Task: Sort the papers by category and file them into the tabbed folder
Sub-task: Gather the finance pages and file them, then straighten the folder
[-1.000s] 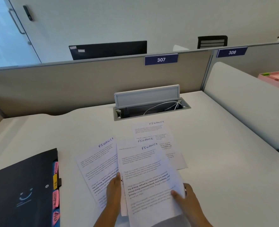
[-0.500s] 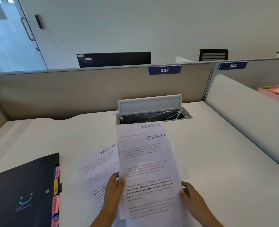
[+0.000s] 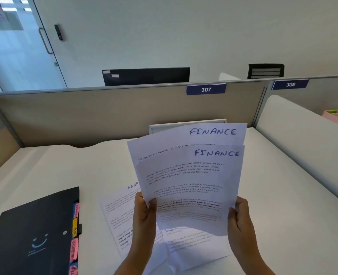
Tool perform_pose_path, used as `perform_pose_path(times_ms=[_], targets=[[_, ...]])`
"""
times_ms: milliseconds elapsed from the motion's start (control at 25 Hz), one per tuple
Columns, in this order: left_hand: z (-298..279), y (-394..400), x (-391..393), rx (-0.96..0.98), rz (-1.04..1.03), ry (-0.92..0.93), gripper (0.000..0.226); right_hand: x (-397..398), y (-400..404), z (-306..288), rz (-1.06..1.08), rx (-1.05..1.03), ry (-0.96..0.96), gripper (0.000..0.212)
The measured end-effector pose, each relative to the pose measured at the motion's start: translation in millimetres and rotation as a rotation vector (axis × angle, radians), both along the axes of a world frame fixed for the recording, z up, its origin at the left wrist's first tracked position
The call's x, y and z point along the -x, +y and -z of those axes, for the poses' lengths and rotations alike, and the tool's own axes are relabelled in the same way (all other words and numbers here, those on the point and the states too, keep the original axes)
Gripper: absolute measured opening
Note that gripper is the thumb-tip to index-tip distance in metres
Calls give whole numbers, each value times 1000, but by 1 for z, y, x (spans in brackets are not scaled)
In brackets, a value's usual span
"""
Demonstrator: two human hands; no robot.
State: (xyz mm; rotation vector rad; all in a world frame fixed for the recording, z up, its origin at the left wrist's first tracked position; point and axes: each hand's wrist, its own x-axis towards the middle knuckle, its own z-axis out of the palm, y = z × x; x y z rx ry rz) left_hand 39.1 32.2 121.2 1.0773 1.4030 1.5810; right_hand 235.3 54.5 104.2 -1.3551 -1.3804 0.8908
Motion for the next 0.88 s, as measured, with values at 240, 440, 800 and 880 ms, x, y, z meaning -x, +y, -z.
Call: perform_pose_path(times_ms=[240, 440, 800, 880], targets=[[13, -2, -2, 91, -65, 63, 25, 1, -3, 7, -27, 17, -10, 27], [10, -4, -10, 112, -48, 60, 11, 1, -4, 7, -28, 37, 32, 16], [16, -11, -14, 149, -52, 83, 6, 2, -11, 13, 12, 12, 166, 26], [35, -12, -13, 272, -5, 149, 14, 1, -14, 33, 10, 68, 96, 22]])
